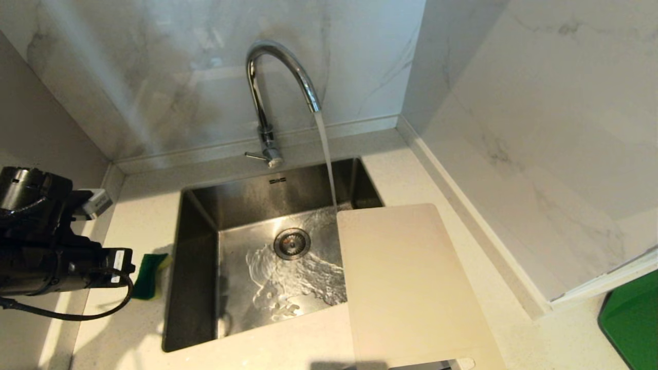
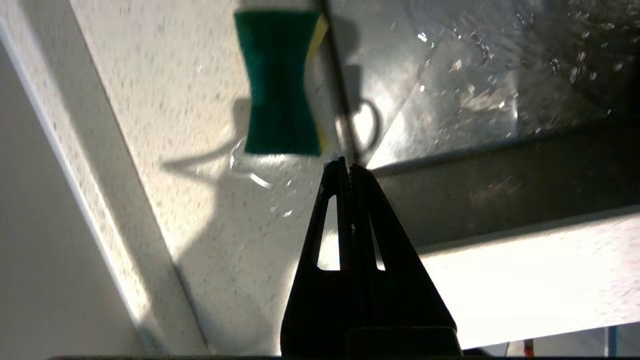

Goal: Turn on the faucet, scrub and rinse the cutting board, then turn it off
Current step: Pick up the cleaning cloth

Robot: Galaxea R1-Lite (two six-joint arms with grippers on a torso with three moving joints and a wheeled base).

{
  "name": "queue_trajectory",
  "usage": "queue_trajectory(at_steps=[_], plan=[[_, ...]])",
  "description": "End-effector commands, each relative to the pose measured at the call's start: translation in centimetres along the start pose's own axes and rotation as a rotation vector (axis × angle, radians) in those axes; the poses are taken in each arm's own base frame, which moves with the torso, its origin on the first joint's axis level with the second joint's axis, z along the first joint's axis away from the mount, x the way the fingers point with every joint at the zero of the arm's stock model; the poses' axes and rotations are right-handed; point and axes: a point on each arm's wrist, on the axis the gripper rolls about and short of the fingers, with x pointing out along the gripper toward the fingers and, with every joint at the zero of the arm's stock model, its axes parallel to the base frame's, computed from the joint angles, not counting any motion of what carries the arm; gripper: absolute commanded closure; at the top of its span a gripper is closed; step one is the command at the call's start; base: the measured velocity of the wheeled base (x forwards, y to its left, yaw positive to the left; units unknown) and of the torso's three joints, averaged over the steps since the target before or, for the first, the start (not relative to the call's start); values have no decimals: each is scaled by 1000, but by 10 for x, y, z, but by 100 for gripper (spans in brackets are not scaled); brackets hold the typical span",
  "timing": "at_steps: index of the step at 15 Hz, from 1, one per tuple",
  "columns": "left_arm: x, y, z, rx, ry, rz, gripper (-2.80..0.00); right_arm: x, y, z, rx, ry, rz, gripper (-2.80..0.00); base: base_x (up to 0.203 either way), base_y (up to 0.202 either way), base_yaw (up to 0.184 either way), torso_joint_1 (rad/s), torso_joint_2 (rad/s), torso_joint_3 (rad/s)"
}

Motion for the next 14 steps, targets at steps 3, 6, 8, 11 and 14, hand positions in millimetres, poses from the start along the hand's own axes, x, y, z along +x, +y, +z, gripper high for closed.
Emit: queue_trajectory(at_steps=[3, 6, 8, 11, 14], plan=[[5, 7, -18, -6, 58, 24, 0, 0, 0, 0, 1, -1, 0, 0, 0, 0, 0, 0, 0, 0], [6, 9, -19, -11, 64, 35, 0, 0, 0, 0, 1, 0, 0, 0, 0, 0, 0, 0, 0, 0], [11, 8, -20, -10, 81, 34, 0, 0, 0, 0, 1, -1, 0, 0, 0, 0, 0, 0, 0, 0], [23, 10, -18, -23, 91, 48, 0, 0, 0, 0, 1, -1, 0, 0, 0, 0, 0, 0, 0, 0], [33, 11, -14, -32, 83, 59, 0, 0, 0, 0, 1, 0, 0, 0, 0, 0, 0, 0, 0, 0]])
